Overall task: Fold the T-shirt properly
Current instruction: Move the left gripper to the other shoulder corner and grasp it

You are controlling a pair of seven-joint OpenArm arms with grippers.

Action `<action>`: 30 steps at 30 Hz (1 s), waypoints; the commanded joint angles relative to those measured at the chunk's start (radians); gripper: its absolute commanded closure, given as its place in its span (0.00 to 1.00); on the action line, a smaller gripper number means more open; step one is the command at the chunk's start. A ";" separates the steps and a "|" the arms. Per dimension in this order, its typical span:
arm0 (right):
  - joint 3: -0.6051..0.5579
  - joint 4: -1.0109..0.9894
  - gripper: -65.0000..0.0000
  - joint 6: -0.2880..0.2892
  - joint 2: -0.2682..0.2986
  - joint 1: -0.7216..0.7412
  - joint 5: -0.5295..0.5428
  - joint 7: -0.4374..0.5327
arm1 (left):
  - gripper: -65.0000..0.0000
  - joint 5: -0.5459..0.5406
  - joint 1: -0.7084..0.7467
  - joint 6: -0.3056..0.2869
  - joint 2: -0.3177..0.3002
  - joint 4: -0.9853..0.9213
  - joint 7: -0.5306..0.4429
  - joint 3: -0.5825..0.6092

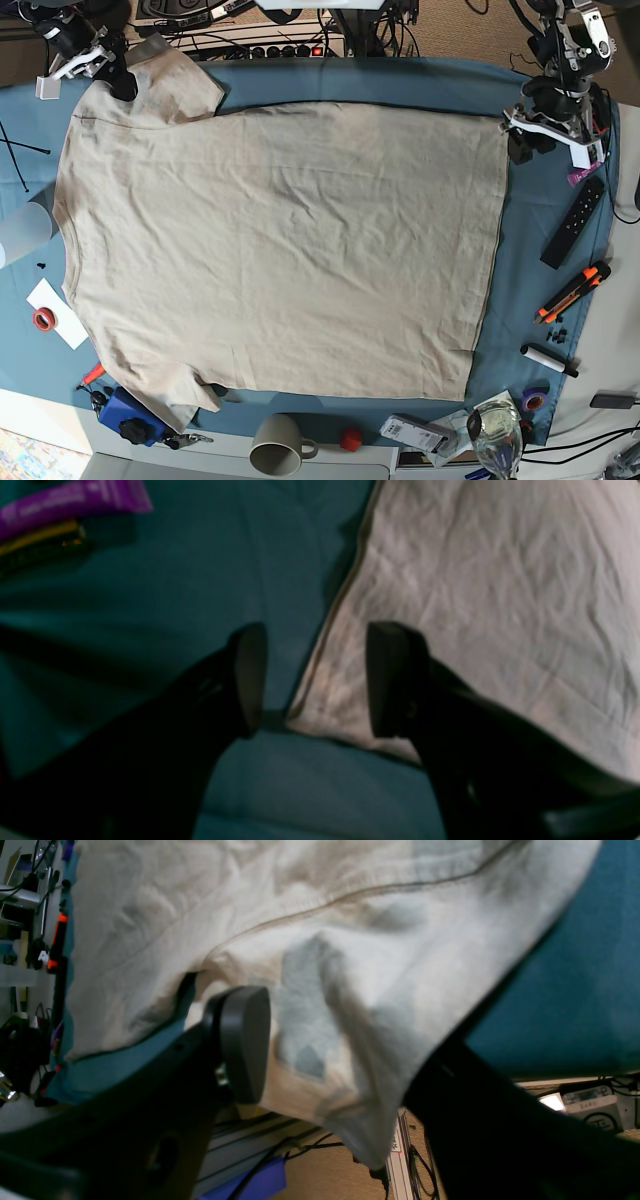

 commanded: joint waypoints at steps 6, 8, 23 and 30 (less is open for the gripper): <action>-0.003 -0.002 0.48 -0.021 0.011 -0.015 -0.080 -0.075 | 0.51 -0.054 -0.003 -0.027 -0.001 -0.079 0.006 -0.006; -0.003 -0.002 0.48 -0.021 0.011 -0.015 -0.080 -0.076 | 0.51 -0.076 -0.005 -0.049 0.000 -0.103 0.023 -0.006; -0.003 -0.002 0.48 -0.021 0.011 -0.014 -0.061 -0.075 | 0.56 -0.210 -0.004 -0.129 0.040 -0.194 0.208 -0.005; -0.003 -0.002 0.65 -0.021 0.011 -0.009 -0.060 -0.063 | 0.70 -0.216 -0.005 -0.129 0.040 -0.194 0.180 -0.005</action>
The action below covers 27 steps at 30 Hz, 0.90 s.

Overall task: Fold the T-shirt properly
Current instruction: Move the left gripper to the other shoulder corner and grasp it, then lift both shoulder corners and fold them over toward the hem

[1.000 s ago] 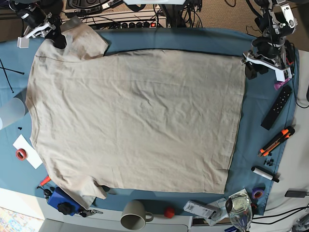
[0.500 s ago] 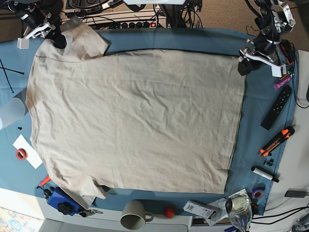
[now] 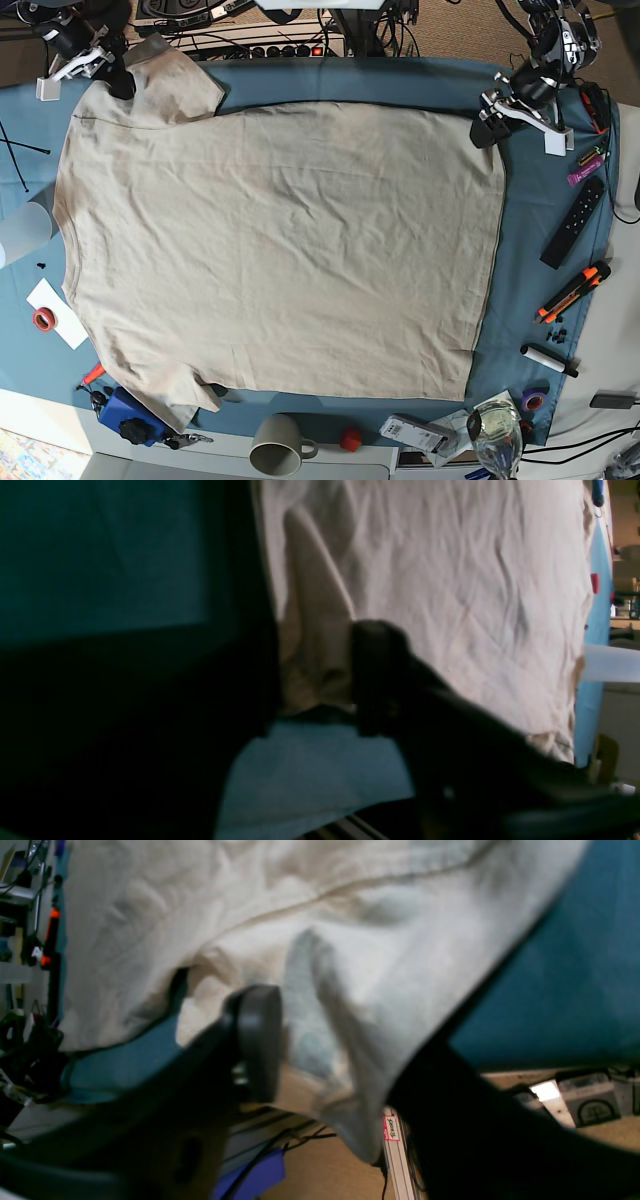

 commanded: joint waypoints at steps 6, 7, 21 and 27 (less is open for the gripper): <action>-0.003 -0.001 0.94 -0.012 0.005 0.015 -0.055 -0.037 | 1.00 0.035 0.018 0.023 0.002 -0.005 0.049 0.005; -0.002 -0.001 1.00 -0.012 0.005 0.017 -0.055 -0.037 | 1.00 0.035 0.019 0.022 0.002 -0.005 0.049 0.005; 0.097 0.087 1.00 -0.012 0.005 -0.040 0.002 -0.069 | 1.00 0.079 0.095 -0.093 0.002 0.121 0.064 -0.032; 0.097 0.154 1.00 -0.012 0.003 -0.114 0.026 -0.069 | 1.00 0.078 0.150 -0.093 -0.020 0.180 0.064 -0.104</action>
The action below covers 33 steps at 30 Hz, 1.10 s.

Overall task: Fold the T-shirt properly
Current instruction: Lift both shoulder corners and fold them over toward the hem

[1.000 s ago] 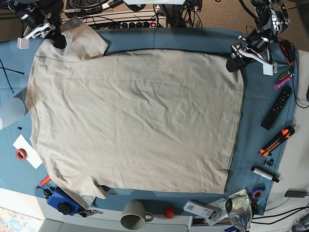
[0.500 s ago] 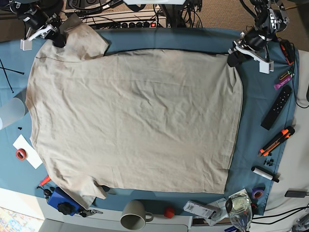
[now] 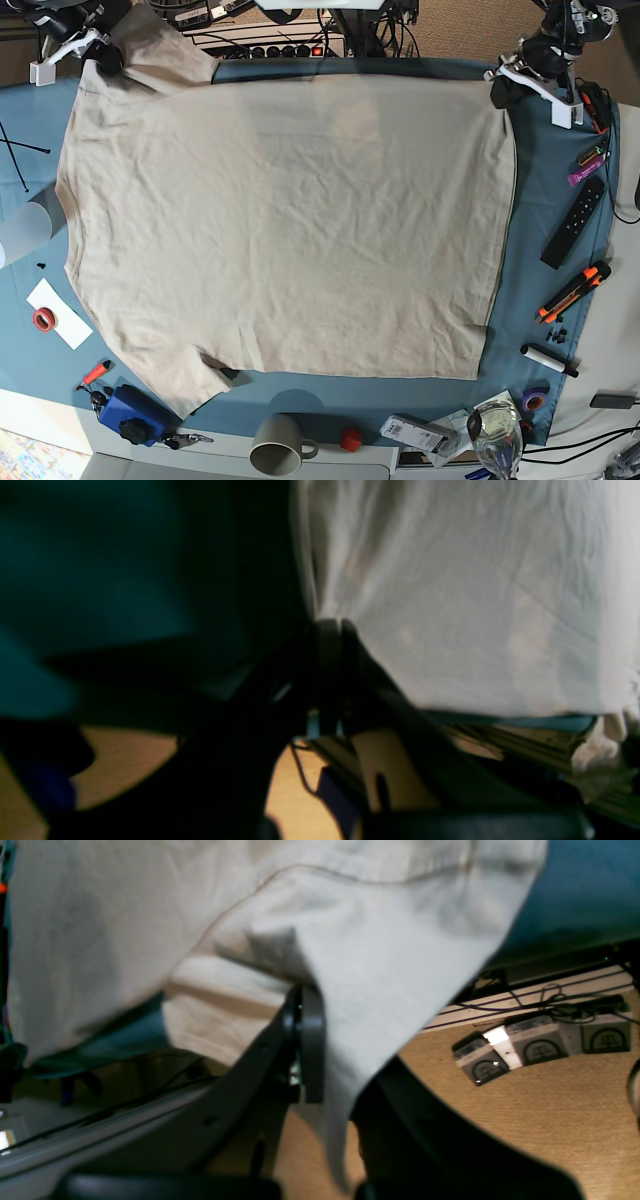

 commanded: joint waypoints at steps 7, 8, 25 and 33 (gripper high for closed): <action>0.035 0.080 1.00 0.001 0.014 -0.030 0.035 0.009 | 1.00 -0.003 0.026 0.004 -0.057 0.026 -0.008 -0.051; 0.045 0.093 1.00 0.001 0.014 -0.030 0.035 0.011 | 1.00 -0.003 0.026 0.004 -0.057 0.033 -0.008 -0.064; 0.074 0.171 1.00 0.001 0.015 0.107 -0.059 0.026 | 1.00 -0.003 0.023 0.051 -0.058 0.093 -0.050 -0.097; 0.056 0.171 1.00 0.001 0.015 0.161 -0.129 0.050 | 1.00 0.094 -0.024 0.053 -0.098 0.093 -0.082 -0.018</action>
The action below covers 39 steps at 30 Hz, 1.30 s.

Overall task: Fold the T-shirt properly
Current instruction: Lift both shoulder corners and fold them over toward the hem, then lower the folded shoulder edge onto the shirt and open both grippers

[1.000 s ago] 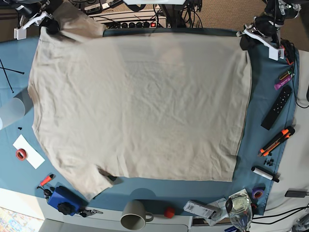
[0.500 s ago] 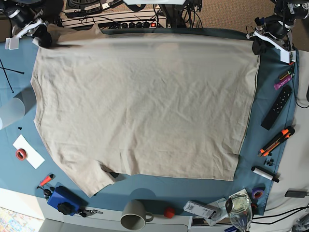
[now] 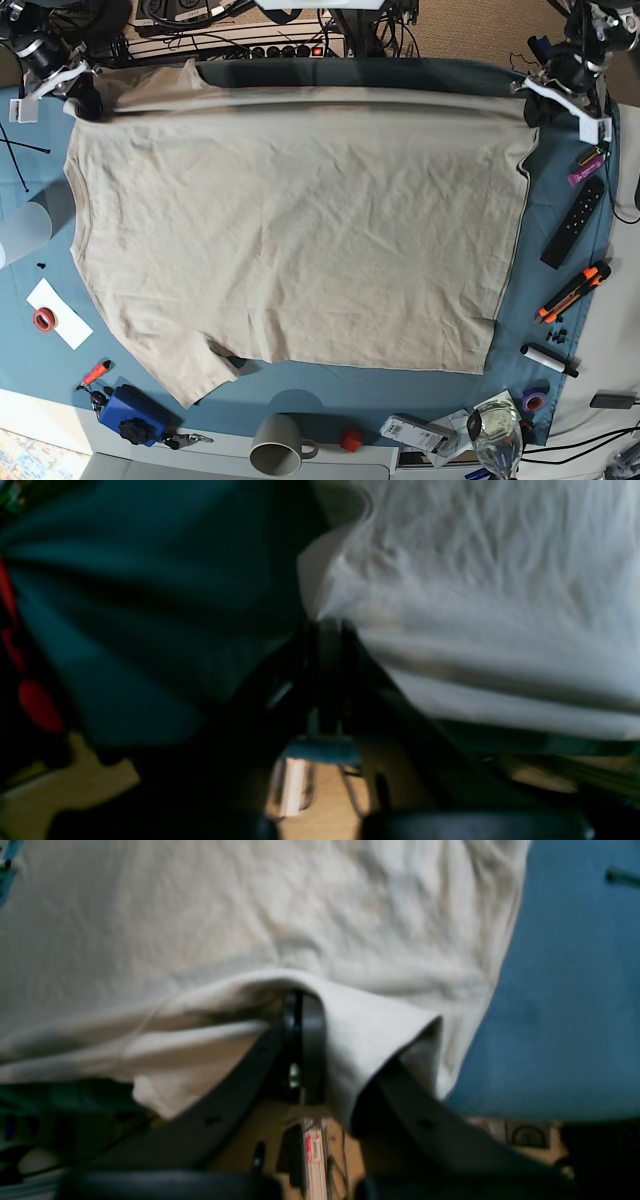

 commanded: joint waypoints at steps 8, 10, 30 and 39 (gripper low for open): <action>-0.094 0.014 1.00 -0.006 0.019 0.084 -0.116 0.064 | 1.00 0.203 -0.073 0.151 -0.022 0.016 -0.076 0.083; -0.109 0.014 1.00 -0.015 0.019 0.106 -0.158 0.084 | 1.00 0.204 -0.086 0.151 -0.024 0.016 -0.077 0.083; -0.117 0.012 1.00 -0.051 0.020 0.240 -0.340 0.167 | 1.00 0.336 -0.197 0.180 -0.051 0.016 -0.114 0.233; -0.179 0.006 1.00 -0.086 0.021 0.283 -0.451 0.224 | 1.00 0.336 -0.244 0.196 -0.051 0.016 -0.140 0.233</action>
